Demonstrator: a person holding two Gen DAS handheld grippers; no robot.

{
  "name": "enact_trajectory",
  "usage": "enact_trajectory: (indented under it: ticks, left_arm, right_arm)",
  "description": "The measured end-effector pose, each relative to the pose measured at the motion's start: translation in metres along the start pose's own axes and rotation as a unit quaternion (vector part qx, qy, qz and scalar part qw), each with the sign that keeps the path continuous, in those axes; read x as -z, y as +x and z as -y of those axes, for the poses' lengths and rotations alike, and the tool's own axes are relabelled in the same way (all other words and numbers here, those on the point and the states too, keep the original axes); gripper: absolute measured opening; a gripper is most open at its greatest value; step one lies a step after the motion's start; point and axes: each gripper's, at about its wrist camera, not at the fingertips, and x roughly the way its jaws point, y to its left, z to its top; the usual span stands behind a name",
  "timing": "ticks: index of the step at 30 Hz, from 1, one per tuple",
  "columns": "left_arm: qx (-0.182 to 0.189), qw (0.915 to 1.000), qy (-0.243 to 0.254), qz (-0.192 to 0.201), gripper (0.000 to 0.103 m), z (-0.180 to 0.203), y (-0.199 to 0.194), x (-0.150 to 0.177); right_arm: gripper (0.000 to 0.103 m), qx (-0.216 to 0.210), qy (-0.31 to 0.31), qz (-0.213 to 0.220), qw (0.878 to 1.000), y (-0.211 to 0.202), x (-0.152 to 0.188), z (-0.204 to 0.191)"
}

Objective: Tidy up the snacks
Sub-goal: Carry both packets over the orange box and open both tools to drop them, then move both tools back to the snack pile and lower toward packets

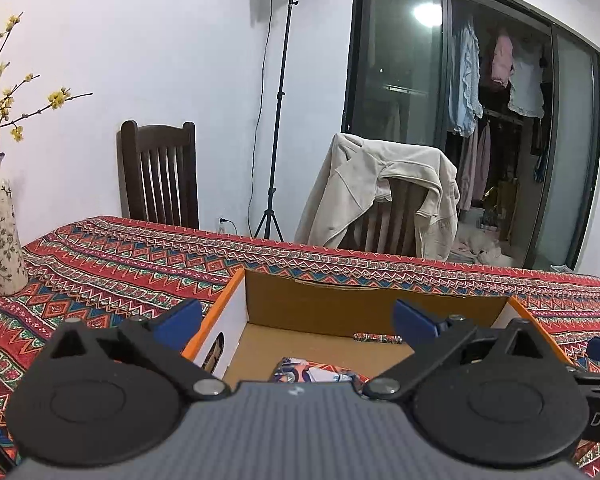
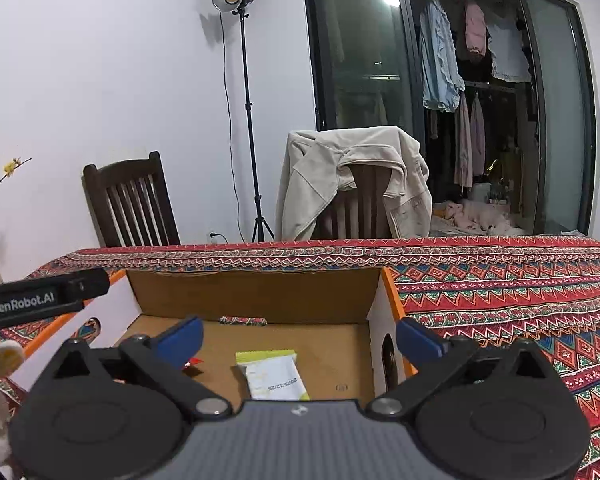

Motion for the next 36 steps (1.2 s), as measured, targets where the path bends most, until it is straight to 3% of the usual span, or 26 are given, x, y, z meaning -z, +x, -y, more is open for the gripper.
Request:
enact_trajectory:
  ticks: [10, 24, 31, 36]
  left_arm:
    - [0.006, 1.0, -0.003, 0.005, 0.103, -0.004, -0.01, -0.007]
    - [0.035, 0.9989, -0.002, 0.03, 0.103, -0.01, -0.072, -0.038]
    - [0.045, 0.9989, 0.0, 0.012, 0.103, -0.026, -0.098, -0.03]
    - [0.043, 0.9988, 0.022, 0.0, 0.103, -0.039, -0.115, -0.005]
  right_arm:
    - [0.103, -0.002, 0.002, 0.011, 1.0, -0.016, -0.005, -0.002]
    - [0.103, -0.015, -0.014, 0.048, 0.999, -0.081, -0.025, -0.008]
    - [0.103, -0.021, -0.036, 0.042, 0.998, -0.117, -0.007, -0.008]
    - [0.103, -0.022, -0.052, 0.021, 0.998, -0.136, 0.018, -0.008]
